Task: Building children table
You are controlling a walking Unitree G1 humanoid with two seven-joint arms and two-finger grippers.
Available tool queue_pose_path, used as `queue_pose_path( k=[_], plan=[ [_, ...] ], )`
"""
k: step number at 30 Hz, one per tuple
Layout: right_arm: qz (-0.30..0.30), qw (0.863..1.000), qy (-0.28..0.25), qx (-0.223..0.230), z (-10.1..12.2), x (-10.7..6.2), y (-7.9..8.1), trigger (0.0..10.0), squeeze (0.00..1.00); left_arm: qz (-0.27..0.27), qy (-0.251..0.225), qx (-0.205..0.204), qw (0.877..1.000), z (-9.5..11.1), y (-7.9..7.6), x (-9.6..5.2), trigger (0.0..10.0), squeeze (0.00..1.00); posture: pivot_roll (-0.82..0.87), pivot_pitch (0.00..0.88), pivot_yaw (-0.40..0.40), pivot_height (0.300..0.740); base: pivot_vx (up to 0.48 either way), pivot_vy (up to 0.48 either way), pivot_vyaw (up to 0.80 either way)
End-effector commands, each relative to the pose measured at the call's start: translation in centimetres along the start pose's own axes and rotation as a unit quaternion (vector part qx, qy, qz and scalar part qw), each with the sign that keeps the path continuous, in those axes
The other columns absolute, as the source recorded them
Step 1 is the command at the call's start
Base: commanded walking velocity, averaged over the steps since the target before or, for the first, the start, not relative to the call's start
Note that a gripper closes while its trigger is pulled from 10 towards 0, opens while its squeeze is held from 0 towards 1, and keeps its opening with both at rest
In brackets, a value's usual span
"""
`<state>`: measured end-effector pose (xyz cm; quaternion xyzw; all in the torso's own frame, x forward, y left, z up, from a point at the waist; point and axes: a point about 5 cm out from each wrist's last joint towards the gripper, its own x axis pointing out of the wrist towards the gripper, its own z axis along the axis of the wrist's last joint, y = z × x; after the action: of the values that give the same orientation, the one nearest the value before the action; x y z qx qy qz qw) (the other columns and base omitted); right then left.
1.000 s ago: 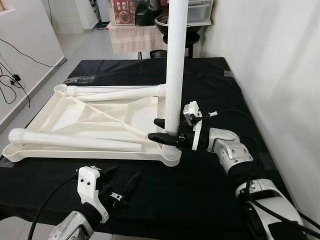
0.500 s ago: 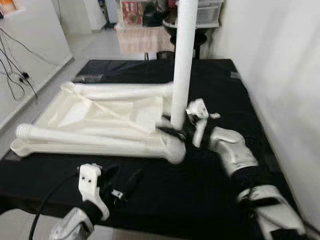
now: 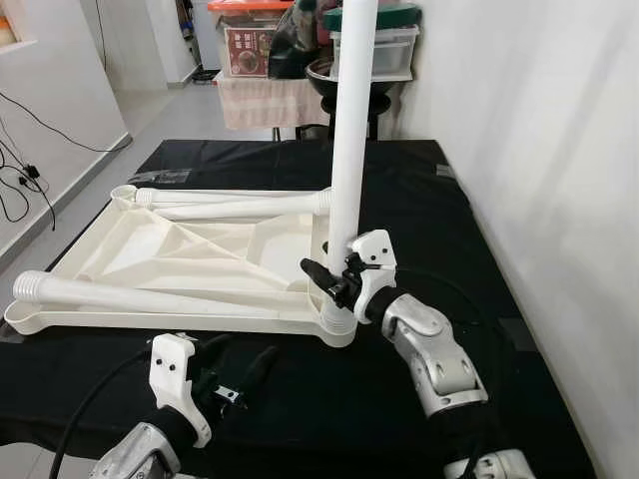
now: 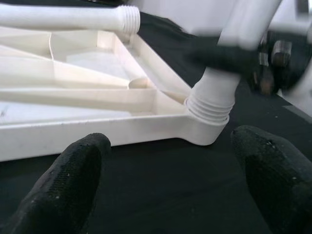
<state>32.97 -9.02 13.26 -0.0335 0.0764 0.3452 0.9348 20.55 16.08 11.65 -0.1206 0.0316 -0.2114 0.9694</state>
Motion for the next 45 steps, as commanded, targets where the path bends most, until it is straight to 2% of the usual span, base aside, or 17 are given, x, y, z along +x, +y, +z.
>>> queue_pose_path(
  k=[1, 2, 4, 6, 7, 16, 17, 19, 20, 32, 34, 36, 37, 38, 39, 41, 45],
  plan=[
    [0.052, 0.998, 0.001, 0.018, 0.5, 0.2, 1.0, 10.0, 1.0, 0.002, 0.002, -0.003, 1.0, -0.1, 0.1, 0.1, 10.0, 0.0, 0.01, 0.049, 0.002, 0.74, 0.0, 0.0, 0.0],
    [0.052, 0.998, 0.001, 0.018, 0.5, 0.2, 1.0, 10.0, 1.0, 0.002, 0.002, -0.003, 1.0, -0.1, 0.1, 0.1, 10.0, 0.0, 0.01, 0.049, 0.002, 0.74, 0.0, 0.0, 0.0],
    [0.186, 0.982, -0.042, -0.007, 2.6, -0.4, 1.2, 10.0, 1.0, -0.001, 0.003, -0.005, 1.0, -0.1, 0.1, 0.2, 10.0, 0.0, 0.02, 0.04, 0.002, 0.74, 0.0, 0.0, 0.0],
    [0.222, 0.974, -0.05, -0.016, 3.0, -0.7, 1.0, 10.0, 1.0, -0.001, 0.004, -0.005, 1.0, -0.1, 0.1, 0.2, 10.0, 0.0, 0.03, 0.038, 0.0, 0.74, 0.0, 0.0, 0.0],
    [0.262, 0.963, -0.051, -0.03, 3.4, -1.0, 0.6, 10.0, 0.0, -0.002, 0.004, -0.006, 1.0, -0.1, 0.1, 0.3, 10.0, 0.0, 0.03, 0.035, -0.004, 0.74, 0.0, 0.0, 0.0],
    [0.325, 0.945, -0.035, -0.036, 4.9, -0.1, -2.1, 10.0, 0.0, -0.002, 0.001, -0.008, 1.0, -0.2, 0.0, 0.5, 10.0, 0.0, 0.05, 0.025, -0.017, 0.74, 0.0, 0.0, 0.0],
    [0.331, 0.943, -0.033, -0.031, 4.9, 0.2, -2.1, 4.9, 0.0, -0.003, 0.002, -0.009, 1.0, -0.2, 0.0, 0.5, 10.0, 0.0, 0.05, 0.024, -0.018, 0.74, 0.0, 0.0, 0.0],
    [0.331, 0.943, -0.033, -0.031, 4.9, 0.2, -2.1, 4.9, 0.0, -0.003, 0.002, -0.009, 1.0, -0.2, 0.0, 0.5, 10.0, 0.0, 0.05, 0.024, -0.018, 0.74, 0.0, 0.0, 0.0],
    [0.344, 0.939, -0.021, -0.015, 4.7, 0.5, -2.2, 0.0, 0.0, -0.005, 0.002, -0.012, 1.0, -0.3, 0.0, 0.6, 10.0, 0.0, 0.05, 0.019, -0.022, 0.74, 0.0, 0.0, 0.0],
    [0.305, 0.952, 0.019, -0.015, 2.4, -0.6, -3.8, 0.0, 0.0, -0.029, 0.008, -0.025, 0.999, -0.4, -0.4, 0.5, 10.0, 0.0, 0.04, 0.032, -0.023, 0.74, 0.0, 0.0, 0.0],
    [0.138, 0.987, 0.074, -0.015, -0.5, 0.3, -3.0, 0.0, 0.0, -0.054, 0.022, -0.013, 0.998, -0.6, -0.9, 0.1, 10.0, 0.0, 0.03, 0.039, -0.031, 0.74, 0.0, 0.0, 0.0],
    [0.138, 0.987, 0.074, -0.015, -0.5, 0.3, -3.0, 0.0, 0.0, -0.054, 0.022, -0.013, 0.998, -0.6, -0.9, 0.1, 10.0, 0.0, 0.03, 0.039, -0.031, 0.74, 0.0, 0.0, 0.0],
    [0.025, 0.996, 0.071, 0.037, -1.5, 0.4, -1.9, 0.0, 0.0, -0.064, 0.029, -0.004, 0.997, -0.5, -0.9, 0.0, 10.0, 0.0, 0.02, 0.054, -0.018, 0.74, 0.0, 0.0, 0.0],
    [0.003, 0.995, 0.081, 0.059, -2.7, -0.2, 0.7, 0.0, 0.0, -0.074, 0.037, 0.004, 0.997, -0.5, -0.9, -0.1, 10.0, 0.0, 0.0, 0.062, 0.007, 0.74, 0.0, 0.0, 0.0],
    [0.02, 0.995, 0.085, 0.047, -3.0, -0.7, 2.5, 0.0, 0.0, -0.079, 0.043, 0.013, 0.996, -0.6, -0.9, 0.0, 10.0, 0.0, -0.03, 0.046, 0.025, 0.74, 0.0, 0.0, 0.0],
    [0.034, 0.994, 0.078, 0.061, -3.0, -0.8, 3.1, 0.0, 0.0, -0.084, 0.048, 0.023, 0.995, -0.6, -0.8, 0.0, 10.0, 0.0, -0.01, 0.047, 0.021, 0.74, 0.0, 0.0, 0.0],
    [0.037, 0.993, 0.086, 0.066, -2.9, -0.1, 1.7, 0.0, 0.0, -0.09, 0.054, 0.047, 0.993, -0.7, -0.9, 0.2, 10.0, 0.0, 0.01, 0.04, 0.01, 0.74, 0.0, 0.0, 0.0]
  ],
)
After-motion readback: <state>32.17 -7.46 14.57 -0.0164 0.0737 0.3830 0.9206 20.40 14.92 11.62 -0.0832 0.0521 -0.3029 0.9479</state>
